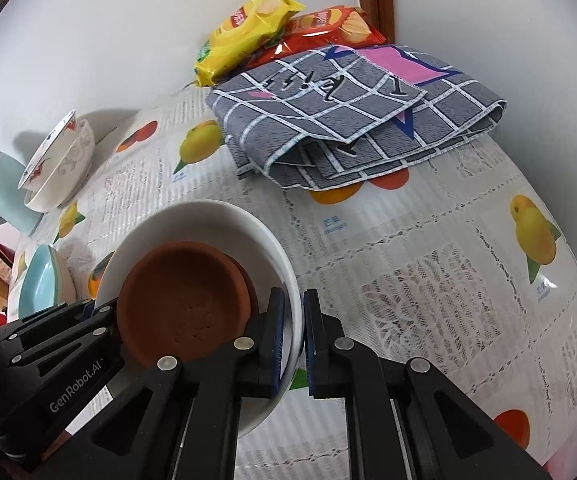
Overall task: Organize plates and bowls
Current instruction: 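Lift the white bowl with both grippers and carry it over the light blue plate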
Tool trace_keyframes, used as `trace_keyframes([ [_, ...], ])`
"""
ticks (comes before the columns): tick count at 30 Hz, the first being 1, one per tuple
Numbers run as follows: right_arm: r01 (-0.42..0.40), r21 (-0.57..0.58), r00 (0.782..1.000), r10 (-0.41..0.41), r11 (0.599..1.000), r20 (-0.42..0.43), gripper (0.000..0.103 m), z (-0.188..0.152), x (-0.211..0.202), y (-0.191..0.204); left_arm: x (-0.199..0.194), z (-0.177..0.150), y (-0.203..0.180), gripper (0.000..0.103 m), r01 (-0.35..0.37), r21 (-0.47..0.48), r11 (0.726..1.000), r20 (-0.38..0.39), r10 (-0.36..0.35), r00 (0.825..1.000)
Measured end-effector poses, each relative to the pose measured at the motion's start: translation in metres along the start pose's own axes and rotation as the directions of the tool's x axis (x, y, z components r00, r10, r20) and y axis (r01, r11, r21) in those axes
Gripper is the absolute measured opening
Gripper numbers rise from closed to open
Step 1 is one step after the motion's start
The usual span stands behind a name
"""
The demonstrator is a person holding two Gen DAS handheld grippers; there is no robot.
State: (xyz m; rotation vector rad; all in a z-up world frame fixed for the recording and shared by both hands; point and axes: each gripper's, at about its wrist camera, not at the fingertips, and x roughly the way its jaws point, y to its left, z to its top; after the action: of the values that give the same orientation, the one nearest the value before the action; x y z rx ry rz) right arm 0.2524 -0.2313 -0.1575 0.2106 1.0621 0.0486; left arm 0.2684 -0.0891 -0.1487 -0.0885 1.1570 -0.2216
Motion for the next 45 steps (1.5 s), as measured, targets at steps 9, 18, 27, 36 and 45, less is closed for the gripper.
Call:
trace_keyframes([
  [9, -0.025, 0.001, 1.0, 0.025, 1.0, 0.008, 0.009, -0.004, -0.013, 0.019, -0.024, -0.003, 0.013, 0.008, -0.017, 0.001, 1.0, 0.027, 0.017, 0.999],
  [18, -0.033, -0.002, 0.999, 0.033, 0.999, 0.037, 0.009, -0.006, -0.033, 0.033, -0.048, -0.008, 0.019, 0.008, -0.019, 0.001, 1.0, 0.056, 0.019, 0.998],
  [27, -0.041, -0.013, 0.998, 0.042, 0.999, 0.046, 0.009, -0.012, -0.047, 0.043, -0.062, -0.016, 0.026, 0.008, -0.025, -0.005, 1.0, 0.066, 0.026, 0.997],
  [36, -0.048, -0.025, 0.997, 0.049, 0.999, 0.06, 0.009, -0.015, -0.057, 0.054, -0.076, -0.021, 0.032, 0.008, -0.029, -0.014, 0.999, 0.083, 0.03, 0.996],
  [45, -0.049, -0.033, 0.997, 0.051, 0.998, 0.066, 0.009, -0.02, -0.063, 0.067, -0.084, -0.025, 0.041, 0.008, -0.03, -0.02, 0.999, 0.09, 0.032, 0.995],
])
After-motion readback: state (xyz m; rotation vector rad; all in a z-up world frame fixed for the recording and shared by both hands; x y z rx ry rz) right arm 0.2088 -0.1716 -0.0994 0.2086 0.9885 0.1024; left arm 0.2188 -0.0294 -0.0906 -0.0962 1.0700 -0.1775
